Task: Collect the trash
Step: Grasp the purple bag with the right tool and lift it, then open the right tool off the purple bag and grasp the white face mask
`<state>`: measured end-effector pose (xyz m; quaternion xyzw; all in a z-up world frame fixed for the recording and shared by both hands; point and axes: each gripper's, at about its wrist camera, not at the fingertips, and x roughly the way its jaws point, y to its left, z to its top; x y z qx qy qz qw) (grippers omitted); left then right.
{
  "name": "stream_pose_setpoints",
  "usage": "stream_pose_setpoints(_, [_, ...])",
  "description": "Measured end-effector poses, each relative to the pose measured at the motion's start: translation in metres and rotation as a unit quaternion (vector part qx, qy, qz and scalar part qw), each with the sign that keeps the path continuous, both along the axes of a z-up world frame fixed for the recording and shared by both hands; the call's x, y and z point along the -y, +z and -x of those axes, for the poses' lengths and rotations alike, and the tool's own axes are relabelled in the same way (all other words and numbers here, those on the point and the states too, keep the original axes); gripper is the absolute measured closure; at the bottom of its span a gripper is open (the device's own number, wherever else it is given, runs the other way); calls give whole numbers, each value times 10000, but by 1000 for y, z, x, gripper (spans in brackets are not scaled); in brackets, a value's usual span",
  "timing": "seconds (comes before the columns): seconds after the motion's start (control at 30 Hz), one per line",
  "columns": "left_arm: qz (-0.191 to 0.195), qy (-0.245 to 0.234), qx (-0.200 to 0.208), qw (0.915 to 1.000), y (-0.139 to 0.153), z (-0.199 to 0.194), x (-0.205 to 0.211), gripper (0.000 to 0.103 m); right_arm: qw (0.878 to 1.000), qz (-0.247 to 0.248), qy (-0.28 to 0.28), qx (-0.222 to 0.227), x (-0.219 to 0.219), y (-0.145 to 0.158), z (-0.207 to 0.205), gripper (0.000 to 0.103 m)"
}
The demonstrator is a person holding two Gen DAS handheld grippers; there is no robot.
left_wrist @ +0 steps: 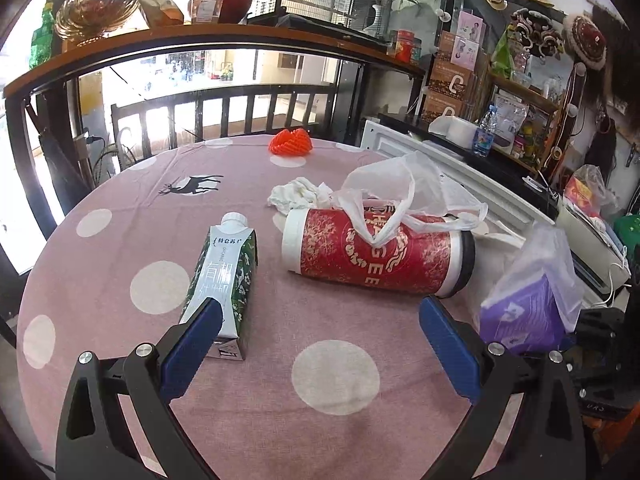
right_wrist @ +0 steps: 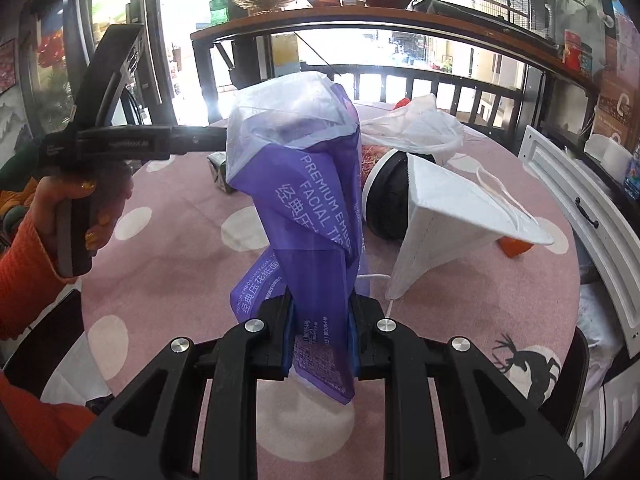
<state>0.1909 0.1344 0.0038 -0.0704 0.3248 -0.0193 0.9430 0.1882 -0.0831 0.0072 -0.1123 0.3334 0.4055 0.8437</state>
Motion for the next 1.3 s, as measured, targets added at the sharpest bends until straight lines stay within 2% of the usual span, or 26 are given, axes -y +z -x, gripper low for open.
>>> stream_pose_setpoints(0.13, [10,-125,25,9999,2,0,11,6,9996,248,-111,27,7,-10,13,82])
stream_pose_setpoints(0.23, [-20,-238,18,9997,0,-2,21,6,9997,130,-210,17,17,-14,22,77])
stream_pose_setpoints(0.27, [-24,-273,11,9996,0,-3,24,6,9996,137,-249,22,19,-15,24,71])
stream_pose_setpoints(0.33, [-41,-311,7,9995,0,-5,29,6,9991,196,-357,124,23,-16,26,65])
stream_pose_setpoints(0.4, [-18,-350,24,9994,2,-6,32,6,9987,144,-480,92,28,-16,25,45])
stream_pose_setpoints(0.47, [3,-364,62,9993,4,-6,36,6,9984,-25,-557,14,33,-15,25,40])
stream_pose_setpoints(0.73, [450,-755,-53,9961,-3,-2,54,6,9960,-286,-839,86,61,-3,33,40])
stream_pose_setpoints(0.83, [390,-622,3,9973,-7,1,57,6,9943,-382,-974,218,73,7,34,40])
stream_pose_setpoints(0.93, [625,-534,-10,9966,-6,3,49,6,9926,-314,-1126,339,82,14,34,40])
stream_pose_setpoints(1.07, [634,-473,-12,9969,-4,11,43,6,9904,-103,-1300,459,93,9,30,40])
stream_pose_setpoints(1.2, [629,-600,-94,9962,-5,16,48,6,9907,283,-1315,196,93,-17,13,40])
stream_pose_setpoints(1.27, [689,-706,-173,9950,-9,15,56,6,9914,52,-1305,-113,95,-24,3,39])
stream_pose_setpoints(1.3, [689,-740,-198,9947,-10,15,60,6,9909,-53,-1318,-271,95,-25,1,35])
